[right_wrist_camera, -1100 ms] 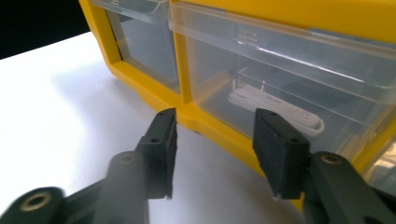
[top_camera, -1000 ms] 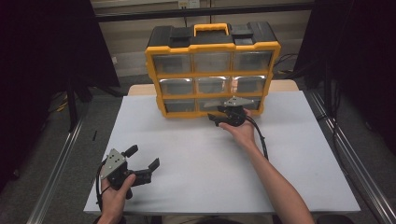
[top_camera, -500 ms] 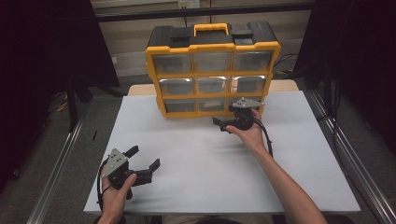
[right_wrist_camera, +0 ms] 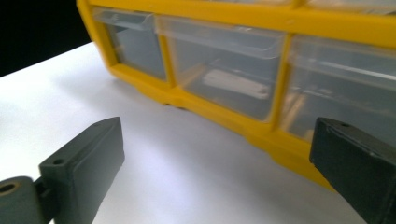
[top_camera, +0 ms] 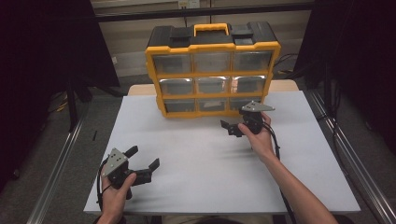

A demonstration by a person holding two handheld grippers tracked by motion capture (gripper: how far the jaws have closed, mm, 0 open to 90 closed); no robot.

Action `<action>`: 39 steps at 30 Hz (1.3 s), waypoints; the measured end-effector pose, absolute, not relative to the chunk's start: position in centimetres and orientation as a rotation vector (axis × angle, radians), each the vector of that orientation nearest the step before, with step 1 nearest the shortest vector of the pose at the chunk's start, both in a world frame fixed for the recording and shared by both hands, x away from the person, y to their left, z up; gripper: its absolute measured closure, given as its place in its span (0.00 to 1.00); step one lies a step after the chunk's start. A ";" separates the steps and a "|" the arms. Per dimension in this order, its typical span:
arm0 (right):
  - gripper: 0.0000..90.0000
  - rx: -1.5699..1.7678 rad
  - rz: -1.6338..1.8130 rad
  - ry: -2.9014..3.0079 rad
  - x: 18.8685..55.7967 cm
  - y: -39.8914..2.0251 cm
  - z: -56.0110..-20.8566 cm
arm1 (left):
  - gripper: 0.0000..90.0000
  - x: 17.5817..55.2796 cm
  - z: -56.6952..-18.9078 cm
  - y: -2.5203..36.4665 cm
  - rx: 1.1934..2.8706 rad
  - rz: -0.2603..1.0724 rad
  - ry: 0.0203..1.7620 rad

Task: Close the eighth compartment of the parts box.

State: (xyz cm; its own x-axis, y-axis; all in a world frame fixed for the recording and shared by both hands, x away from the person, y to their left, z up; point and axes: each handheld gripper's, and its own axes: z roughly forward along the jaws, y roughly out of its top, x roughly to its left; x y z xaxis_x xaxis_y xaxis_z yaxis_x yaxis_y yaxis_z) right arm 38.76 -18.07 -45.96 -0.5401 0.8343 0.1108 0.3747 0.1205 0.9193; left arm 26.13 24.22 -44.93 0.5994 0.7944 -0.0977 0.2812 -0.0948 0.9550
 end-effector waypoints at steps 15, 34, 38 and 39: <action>0.03 1.138 1.389 1.947 35.5 -20.0 -45.5 | 0.03 26.3 -45.2 24.3 1.694 0.548 0.920; 0.05 1.110 1.404 1.861 30.1 -22.7 -44.6 | 0.04 26.2 -45.1 24.5 1.668 0.555 0.941; 0.05 1.114 1.414 1.848 29.0 -23.5 -44.5 | 0.03 26.2 -45.1 24.7 1.660 0.544 0.940; 0.04 1.120 1.409 1.852 28.8 -23.7 -44.5 | 0.04 26.2 -45.1 24.7 1.662 0.545 0.942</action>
